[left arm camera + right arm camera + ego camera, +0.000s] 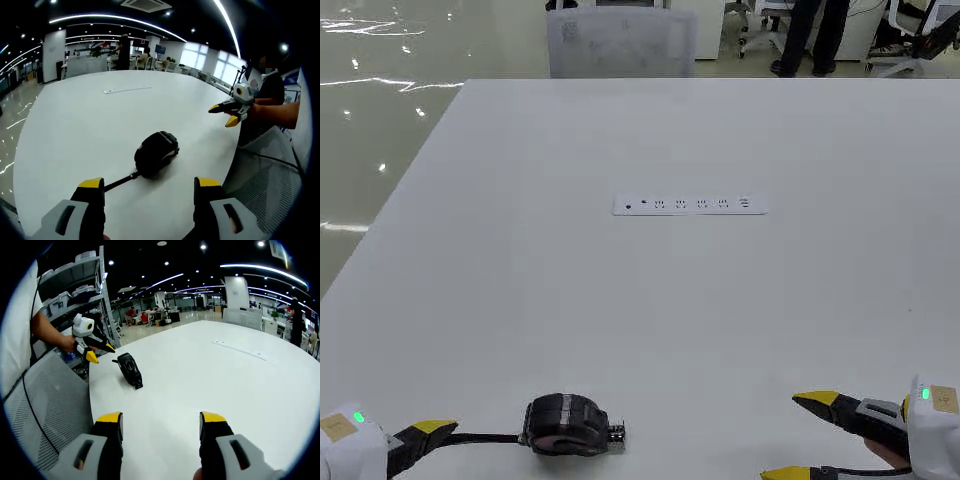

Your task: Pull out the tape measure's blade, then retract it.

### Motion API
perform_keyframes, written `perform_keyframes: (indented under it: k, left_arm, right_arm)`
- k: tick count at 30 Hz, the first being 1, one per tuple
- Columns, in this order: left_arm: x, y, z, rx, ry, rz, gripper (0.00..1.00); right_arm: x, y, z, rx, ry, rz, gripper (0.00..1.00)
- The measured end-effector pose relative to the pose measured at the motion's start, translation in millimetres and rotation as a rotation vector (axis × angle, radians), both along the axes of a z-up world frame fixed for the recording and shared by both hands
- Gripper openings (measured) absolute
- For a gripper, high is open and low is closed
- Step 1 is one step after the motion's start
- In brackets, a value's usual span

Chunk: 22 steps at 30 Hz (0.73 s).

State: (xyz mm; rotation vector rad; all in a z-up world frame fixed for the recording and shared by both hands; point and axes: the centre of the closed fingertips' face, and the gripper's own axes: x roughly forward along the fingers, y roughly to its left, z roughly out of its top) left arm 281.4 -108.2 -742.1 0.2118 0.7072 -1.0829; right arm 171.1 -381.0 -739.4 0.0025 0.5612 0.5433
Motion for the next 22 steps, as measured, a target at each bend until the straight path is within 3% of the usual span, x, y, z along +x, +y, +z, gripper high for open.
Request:
perform_keyframes:
  k: [7, 10, 22]
  left_arm:
    - [-3.9, 9.5, 4.7, -0.007, 0.007, 0.009, 0.72]
    - [-8.1, 10.2, 7.8, -0.028, 0.025, -0.002, 0.72]
    - [-12.7, 18.8, 15.8, -0.023, 0.004, -0.037, 0.77]
  right_arm:
    - [-8.9, -1.2, -0.3, -0.008, 0.009, -0.010, 0.65]
    - [-12.4, -2.8, -0.6, -0.012, 0.013, -0.011, 0.67]
    - [-28.2, -11.7, 0.8, -0.023, 0.028, -0.031, 0.72]
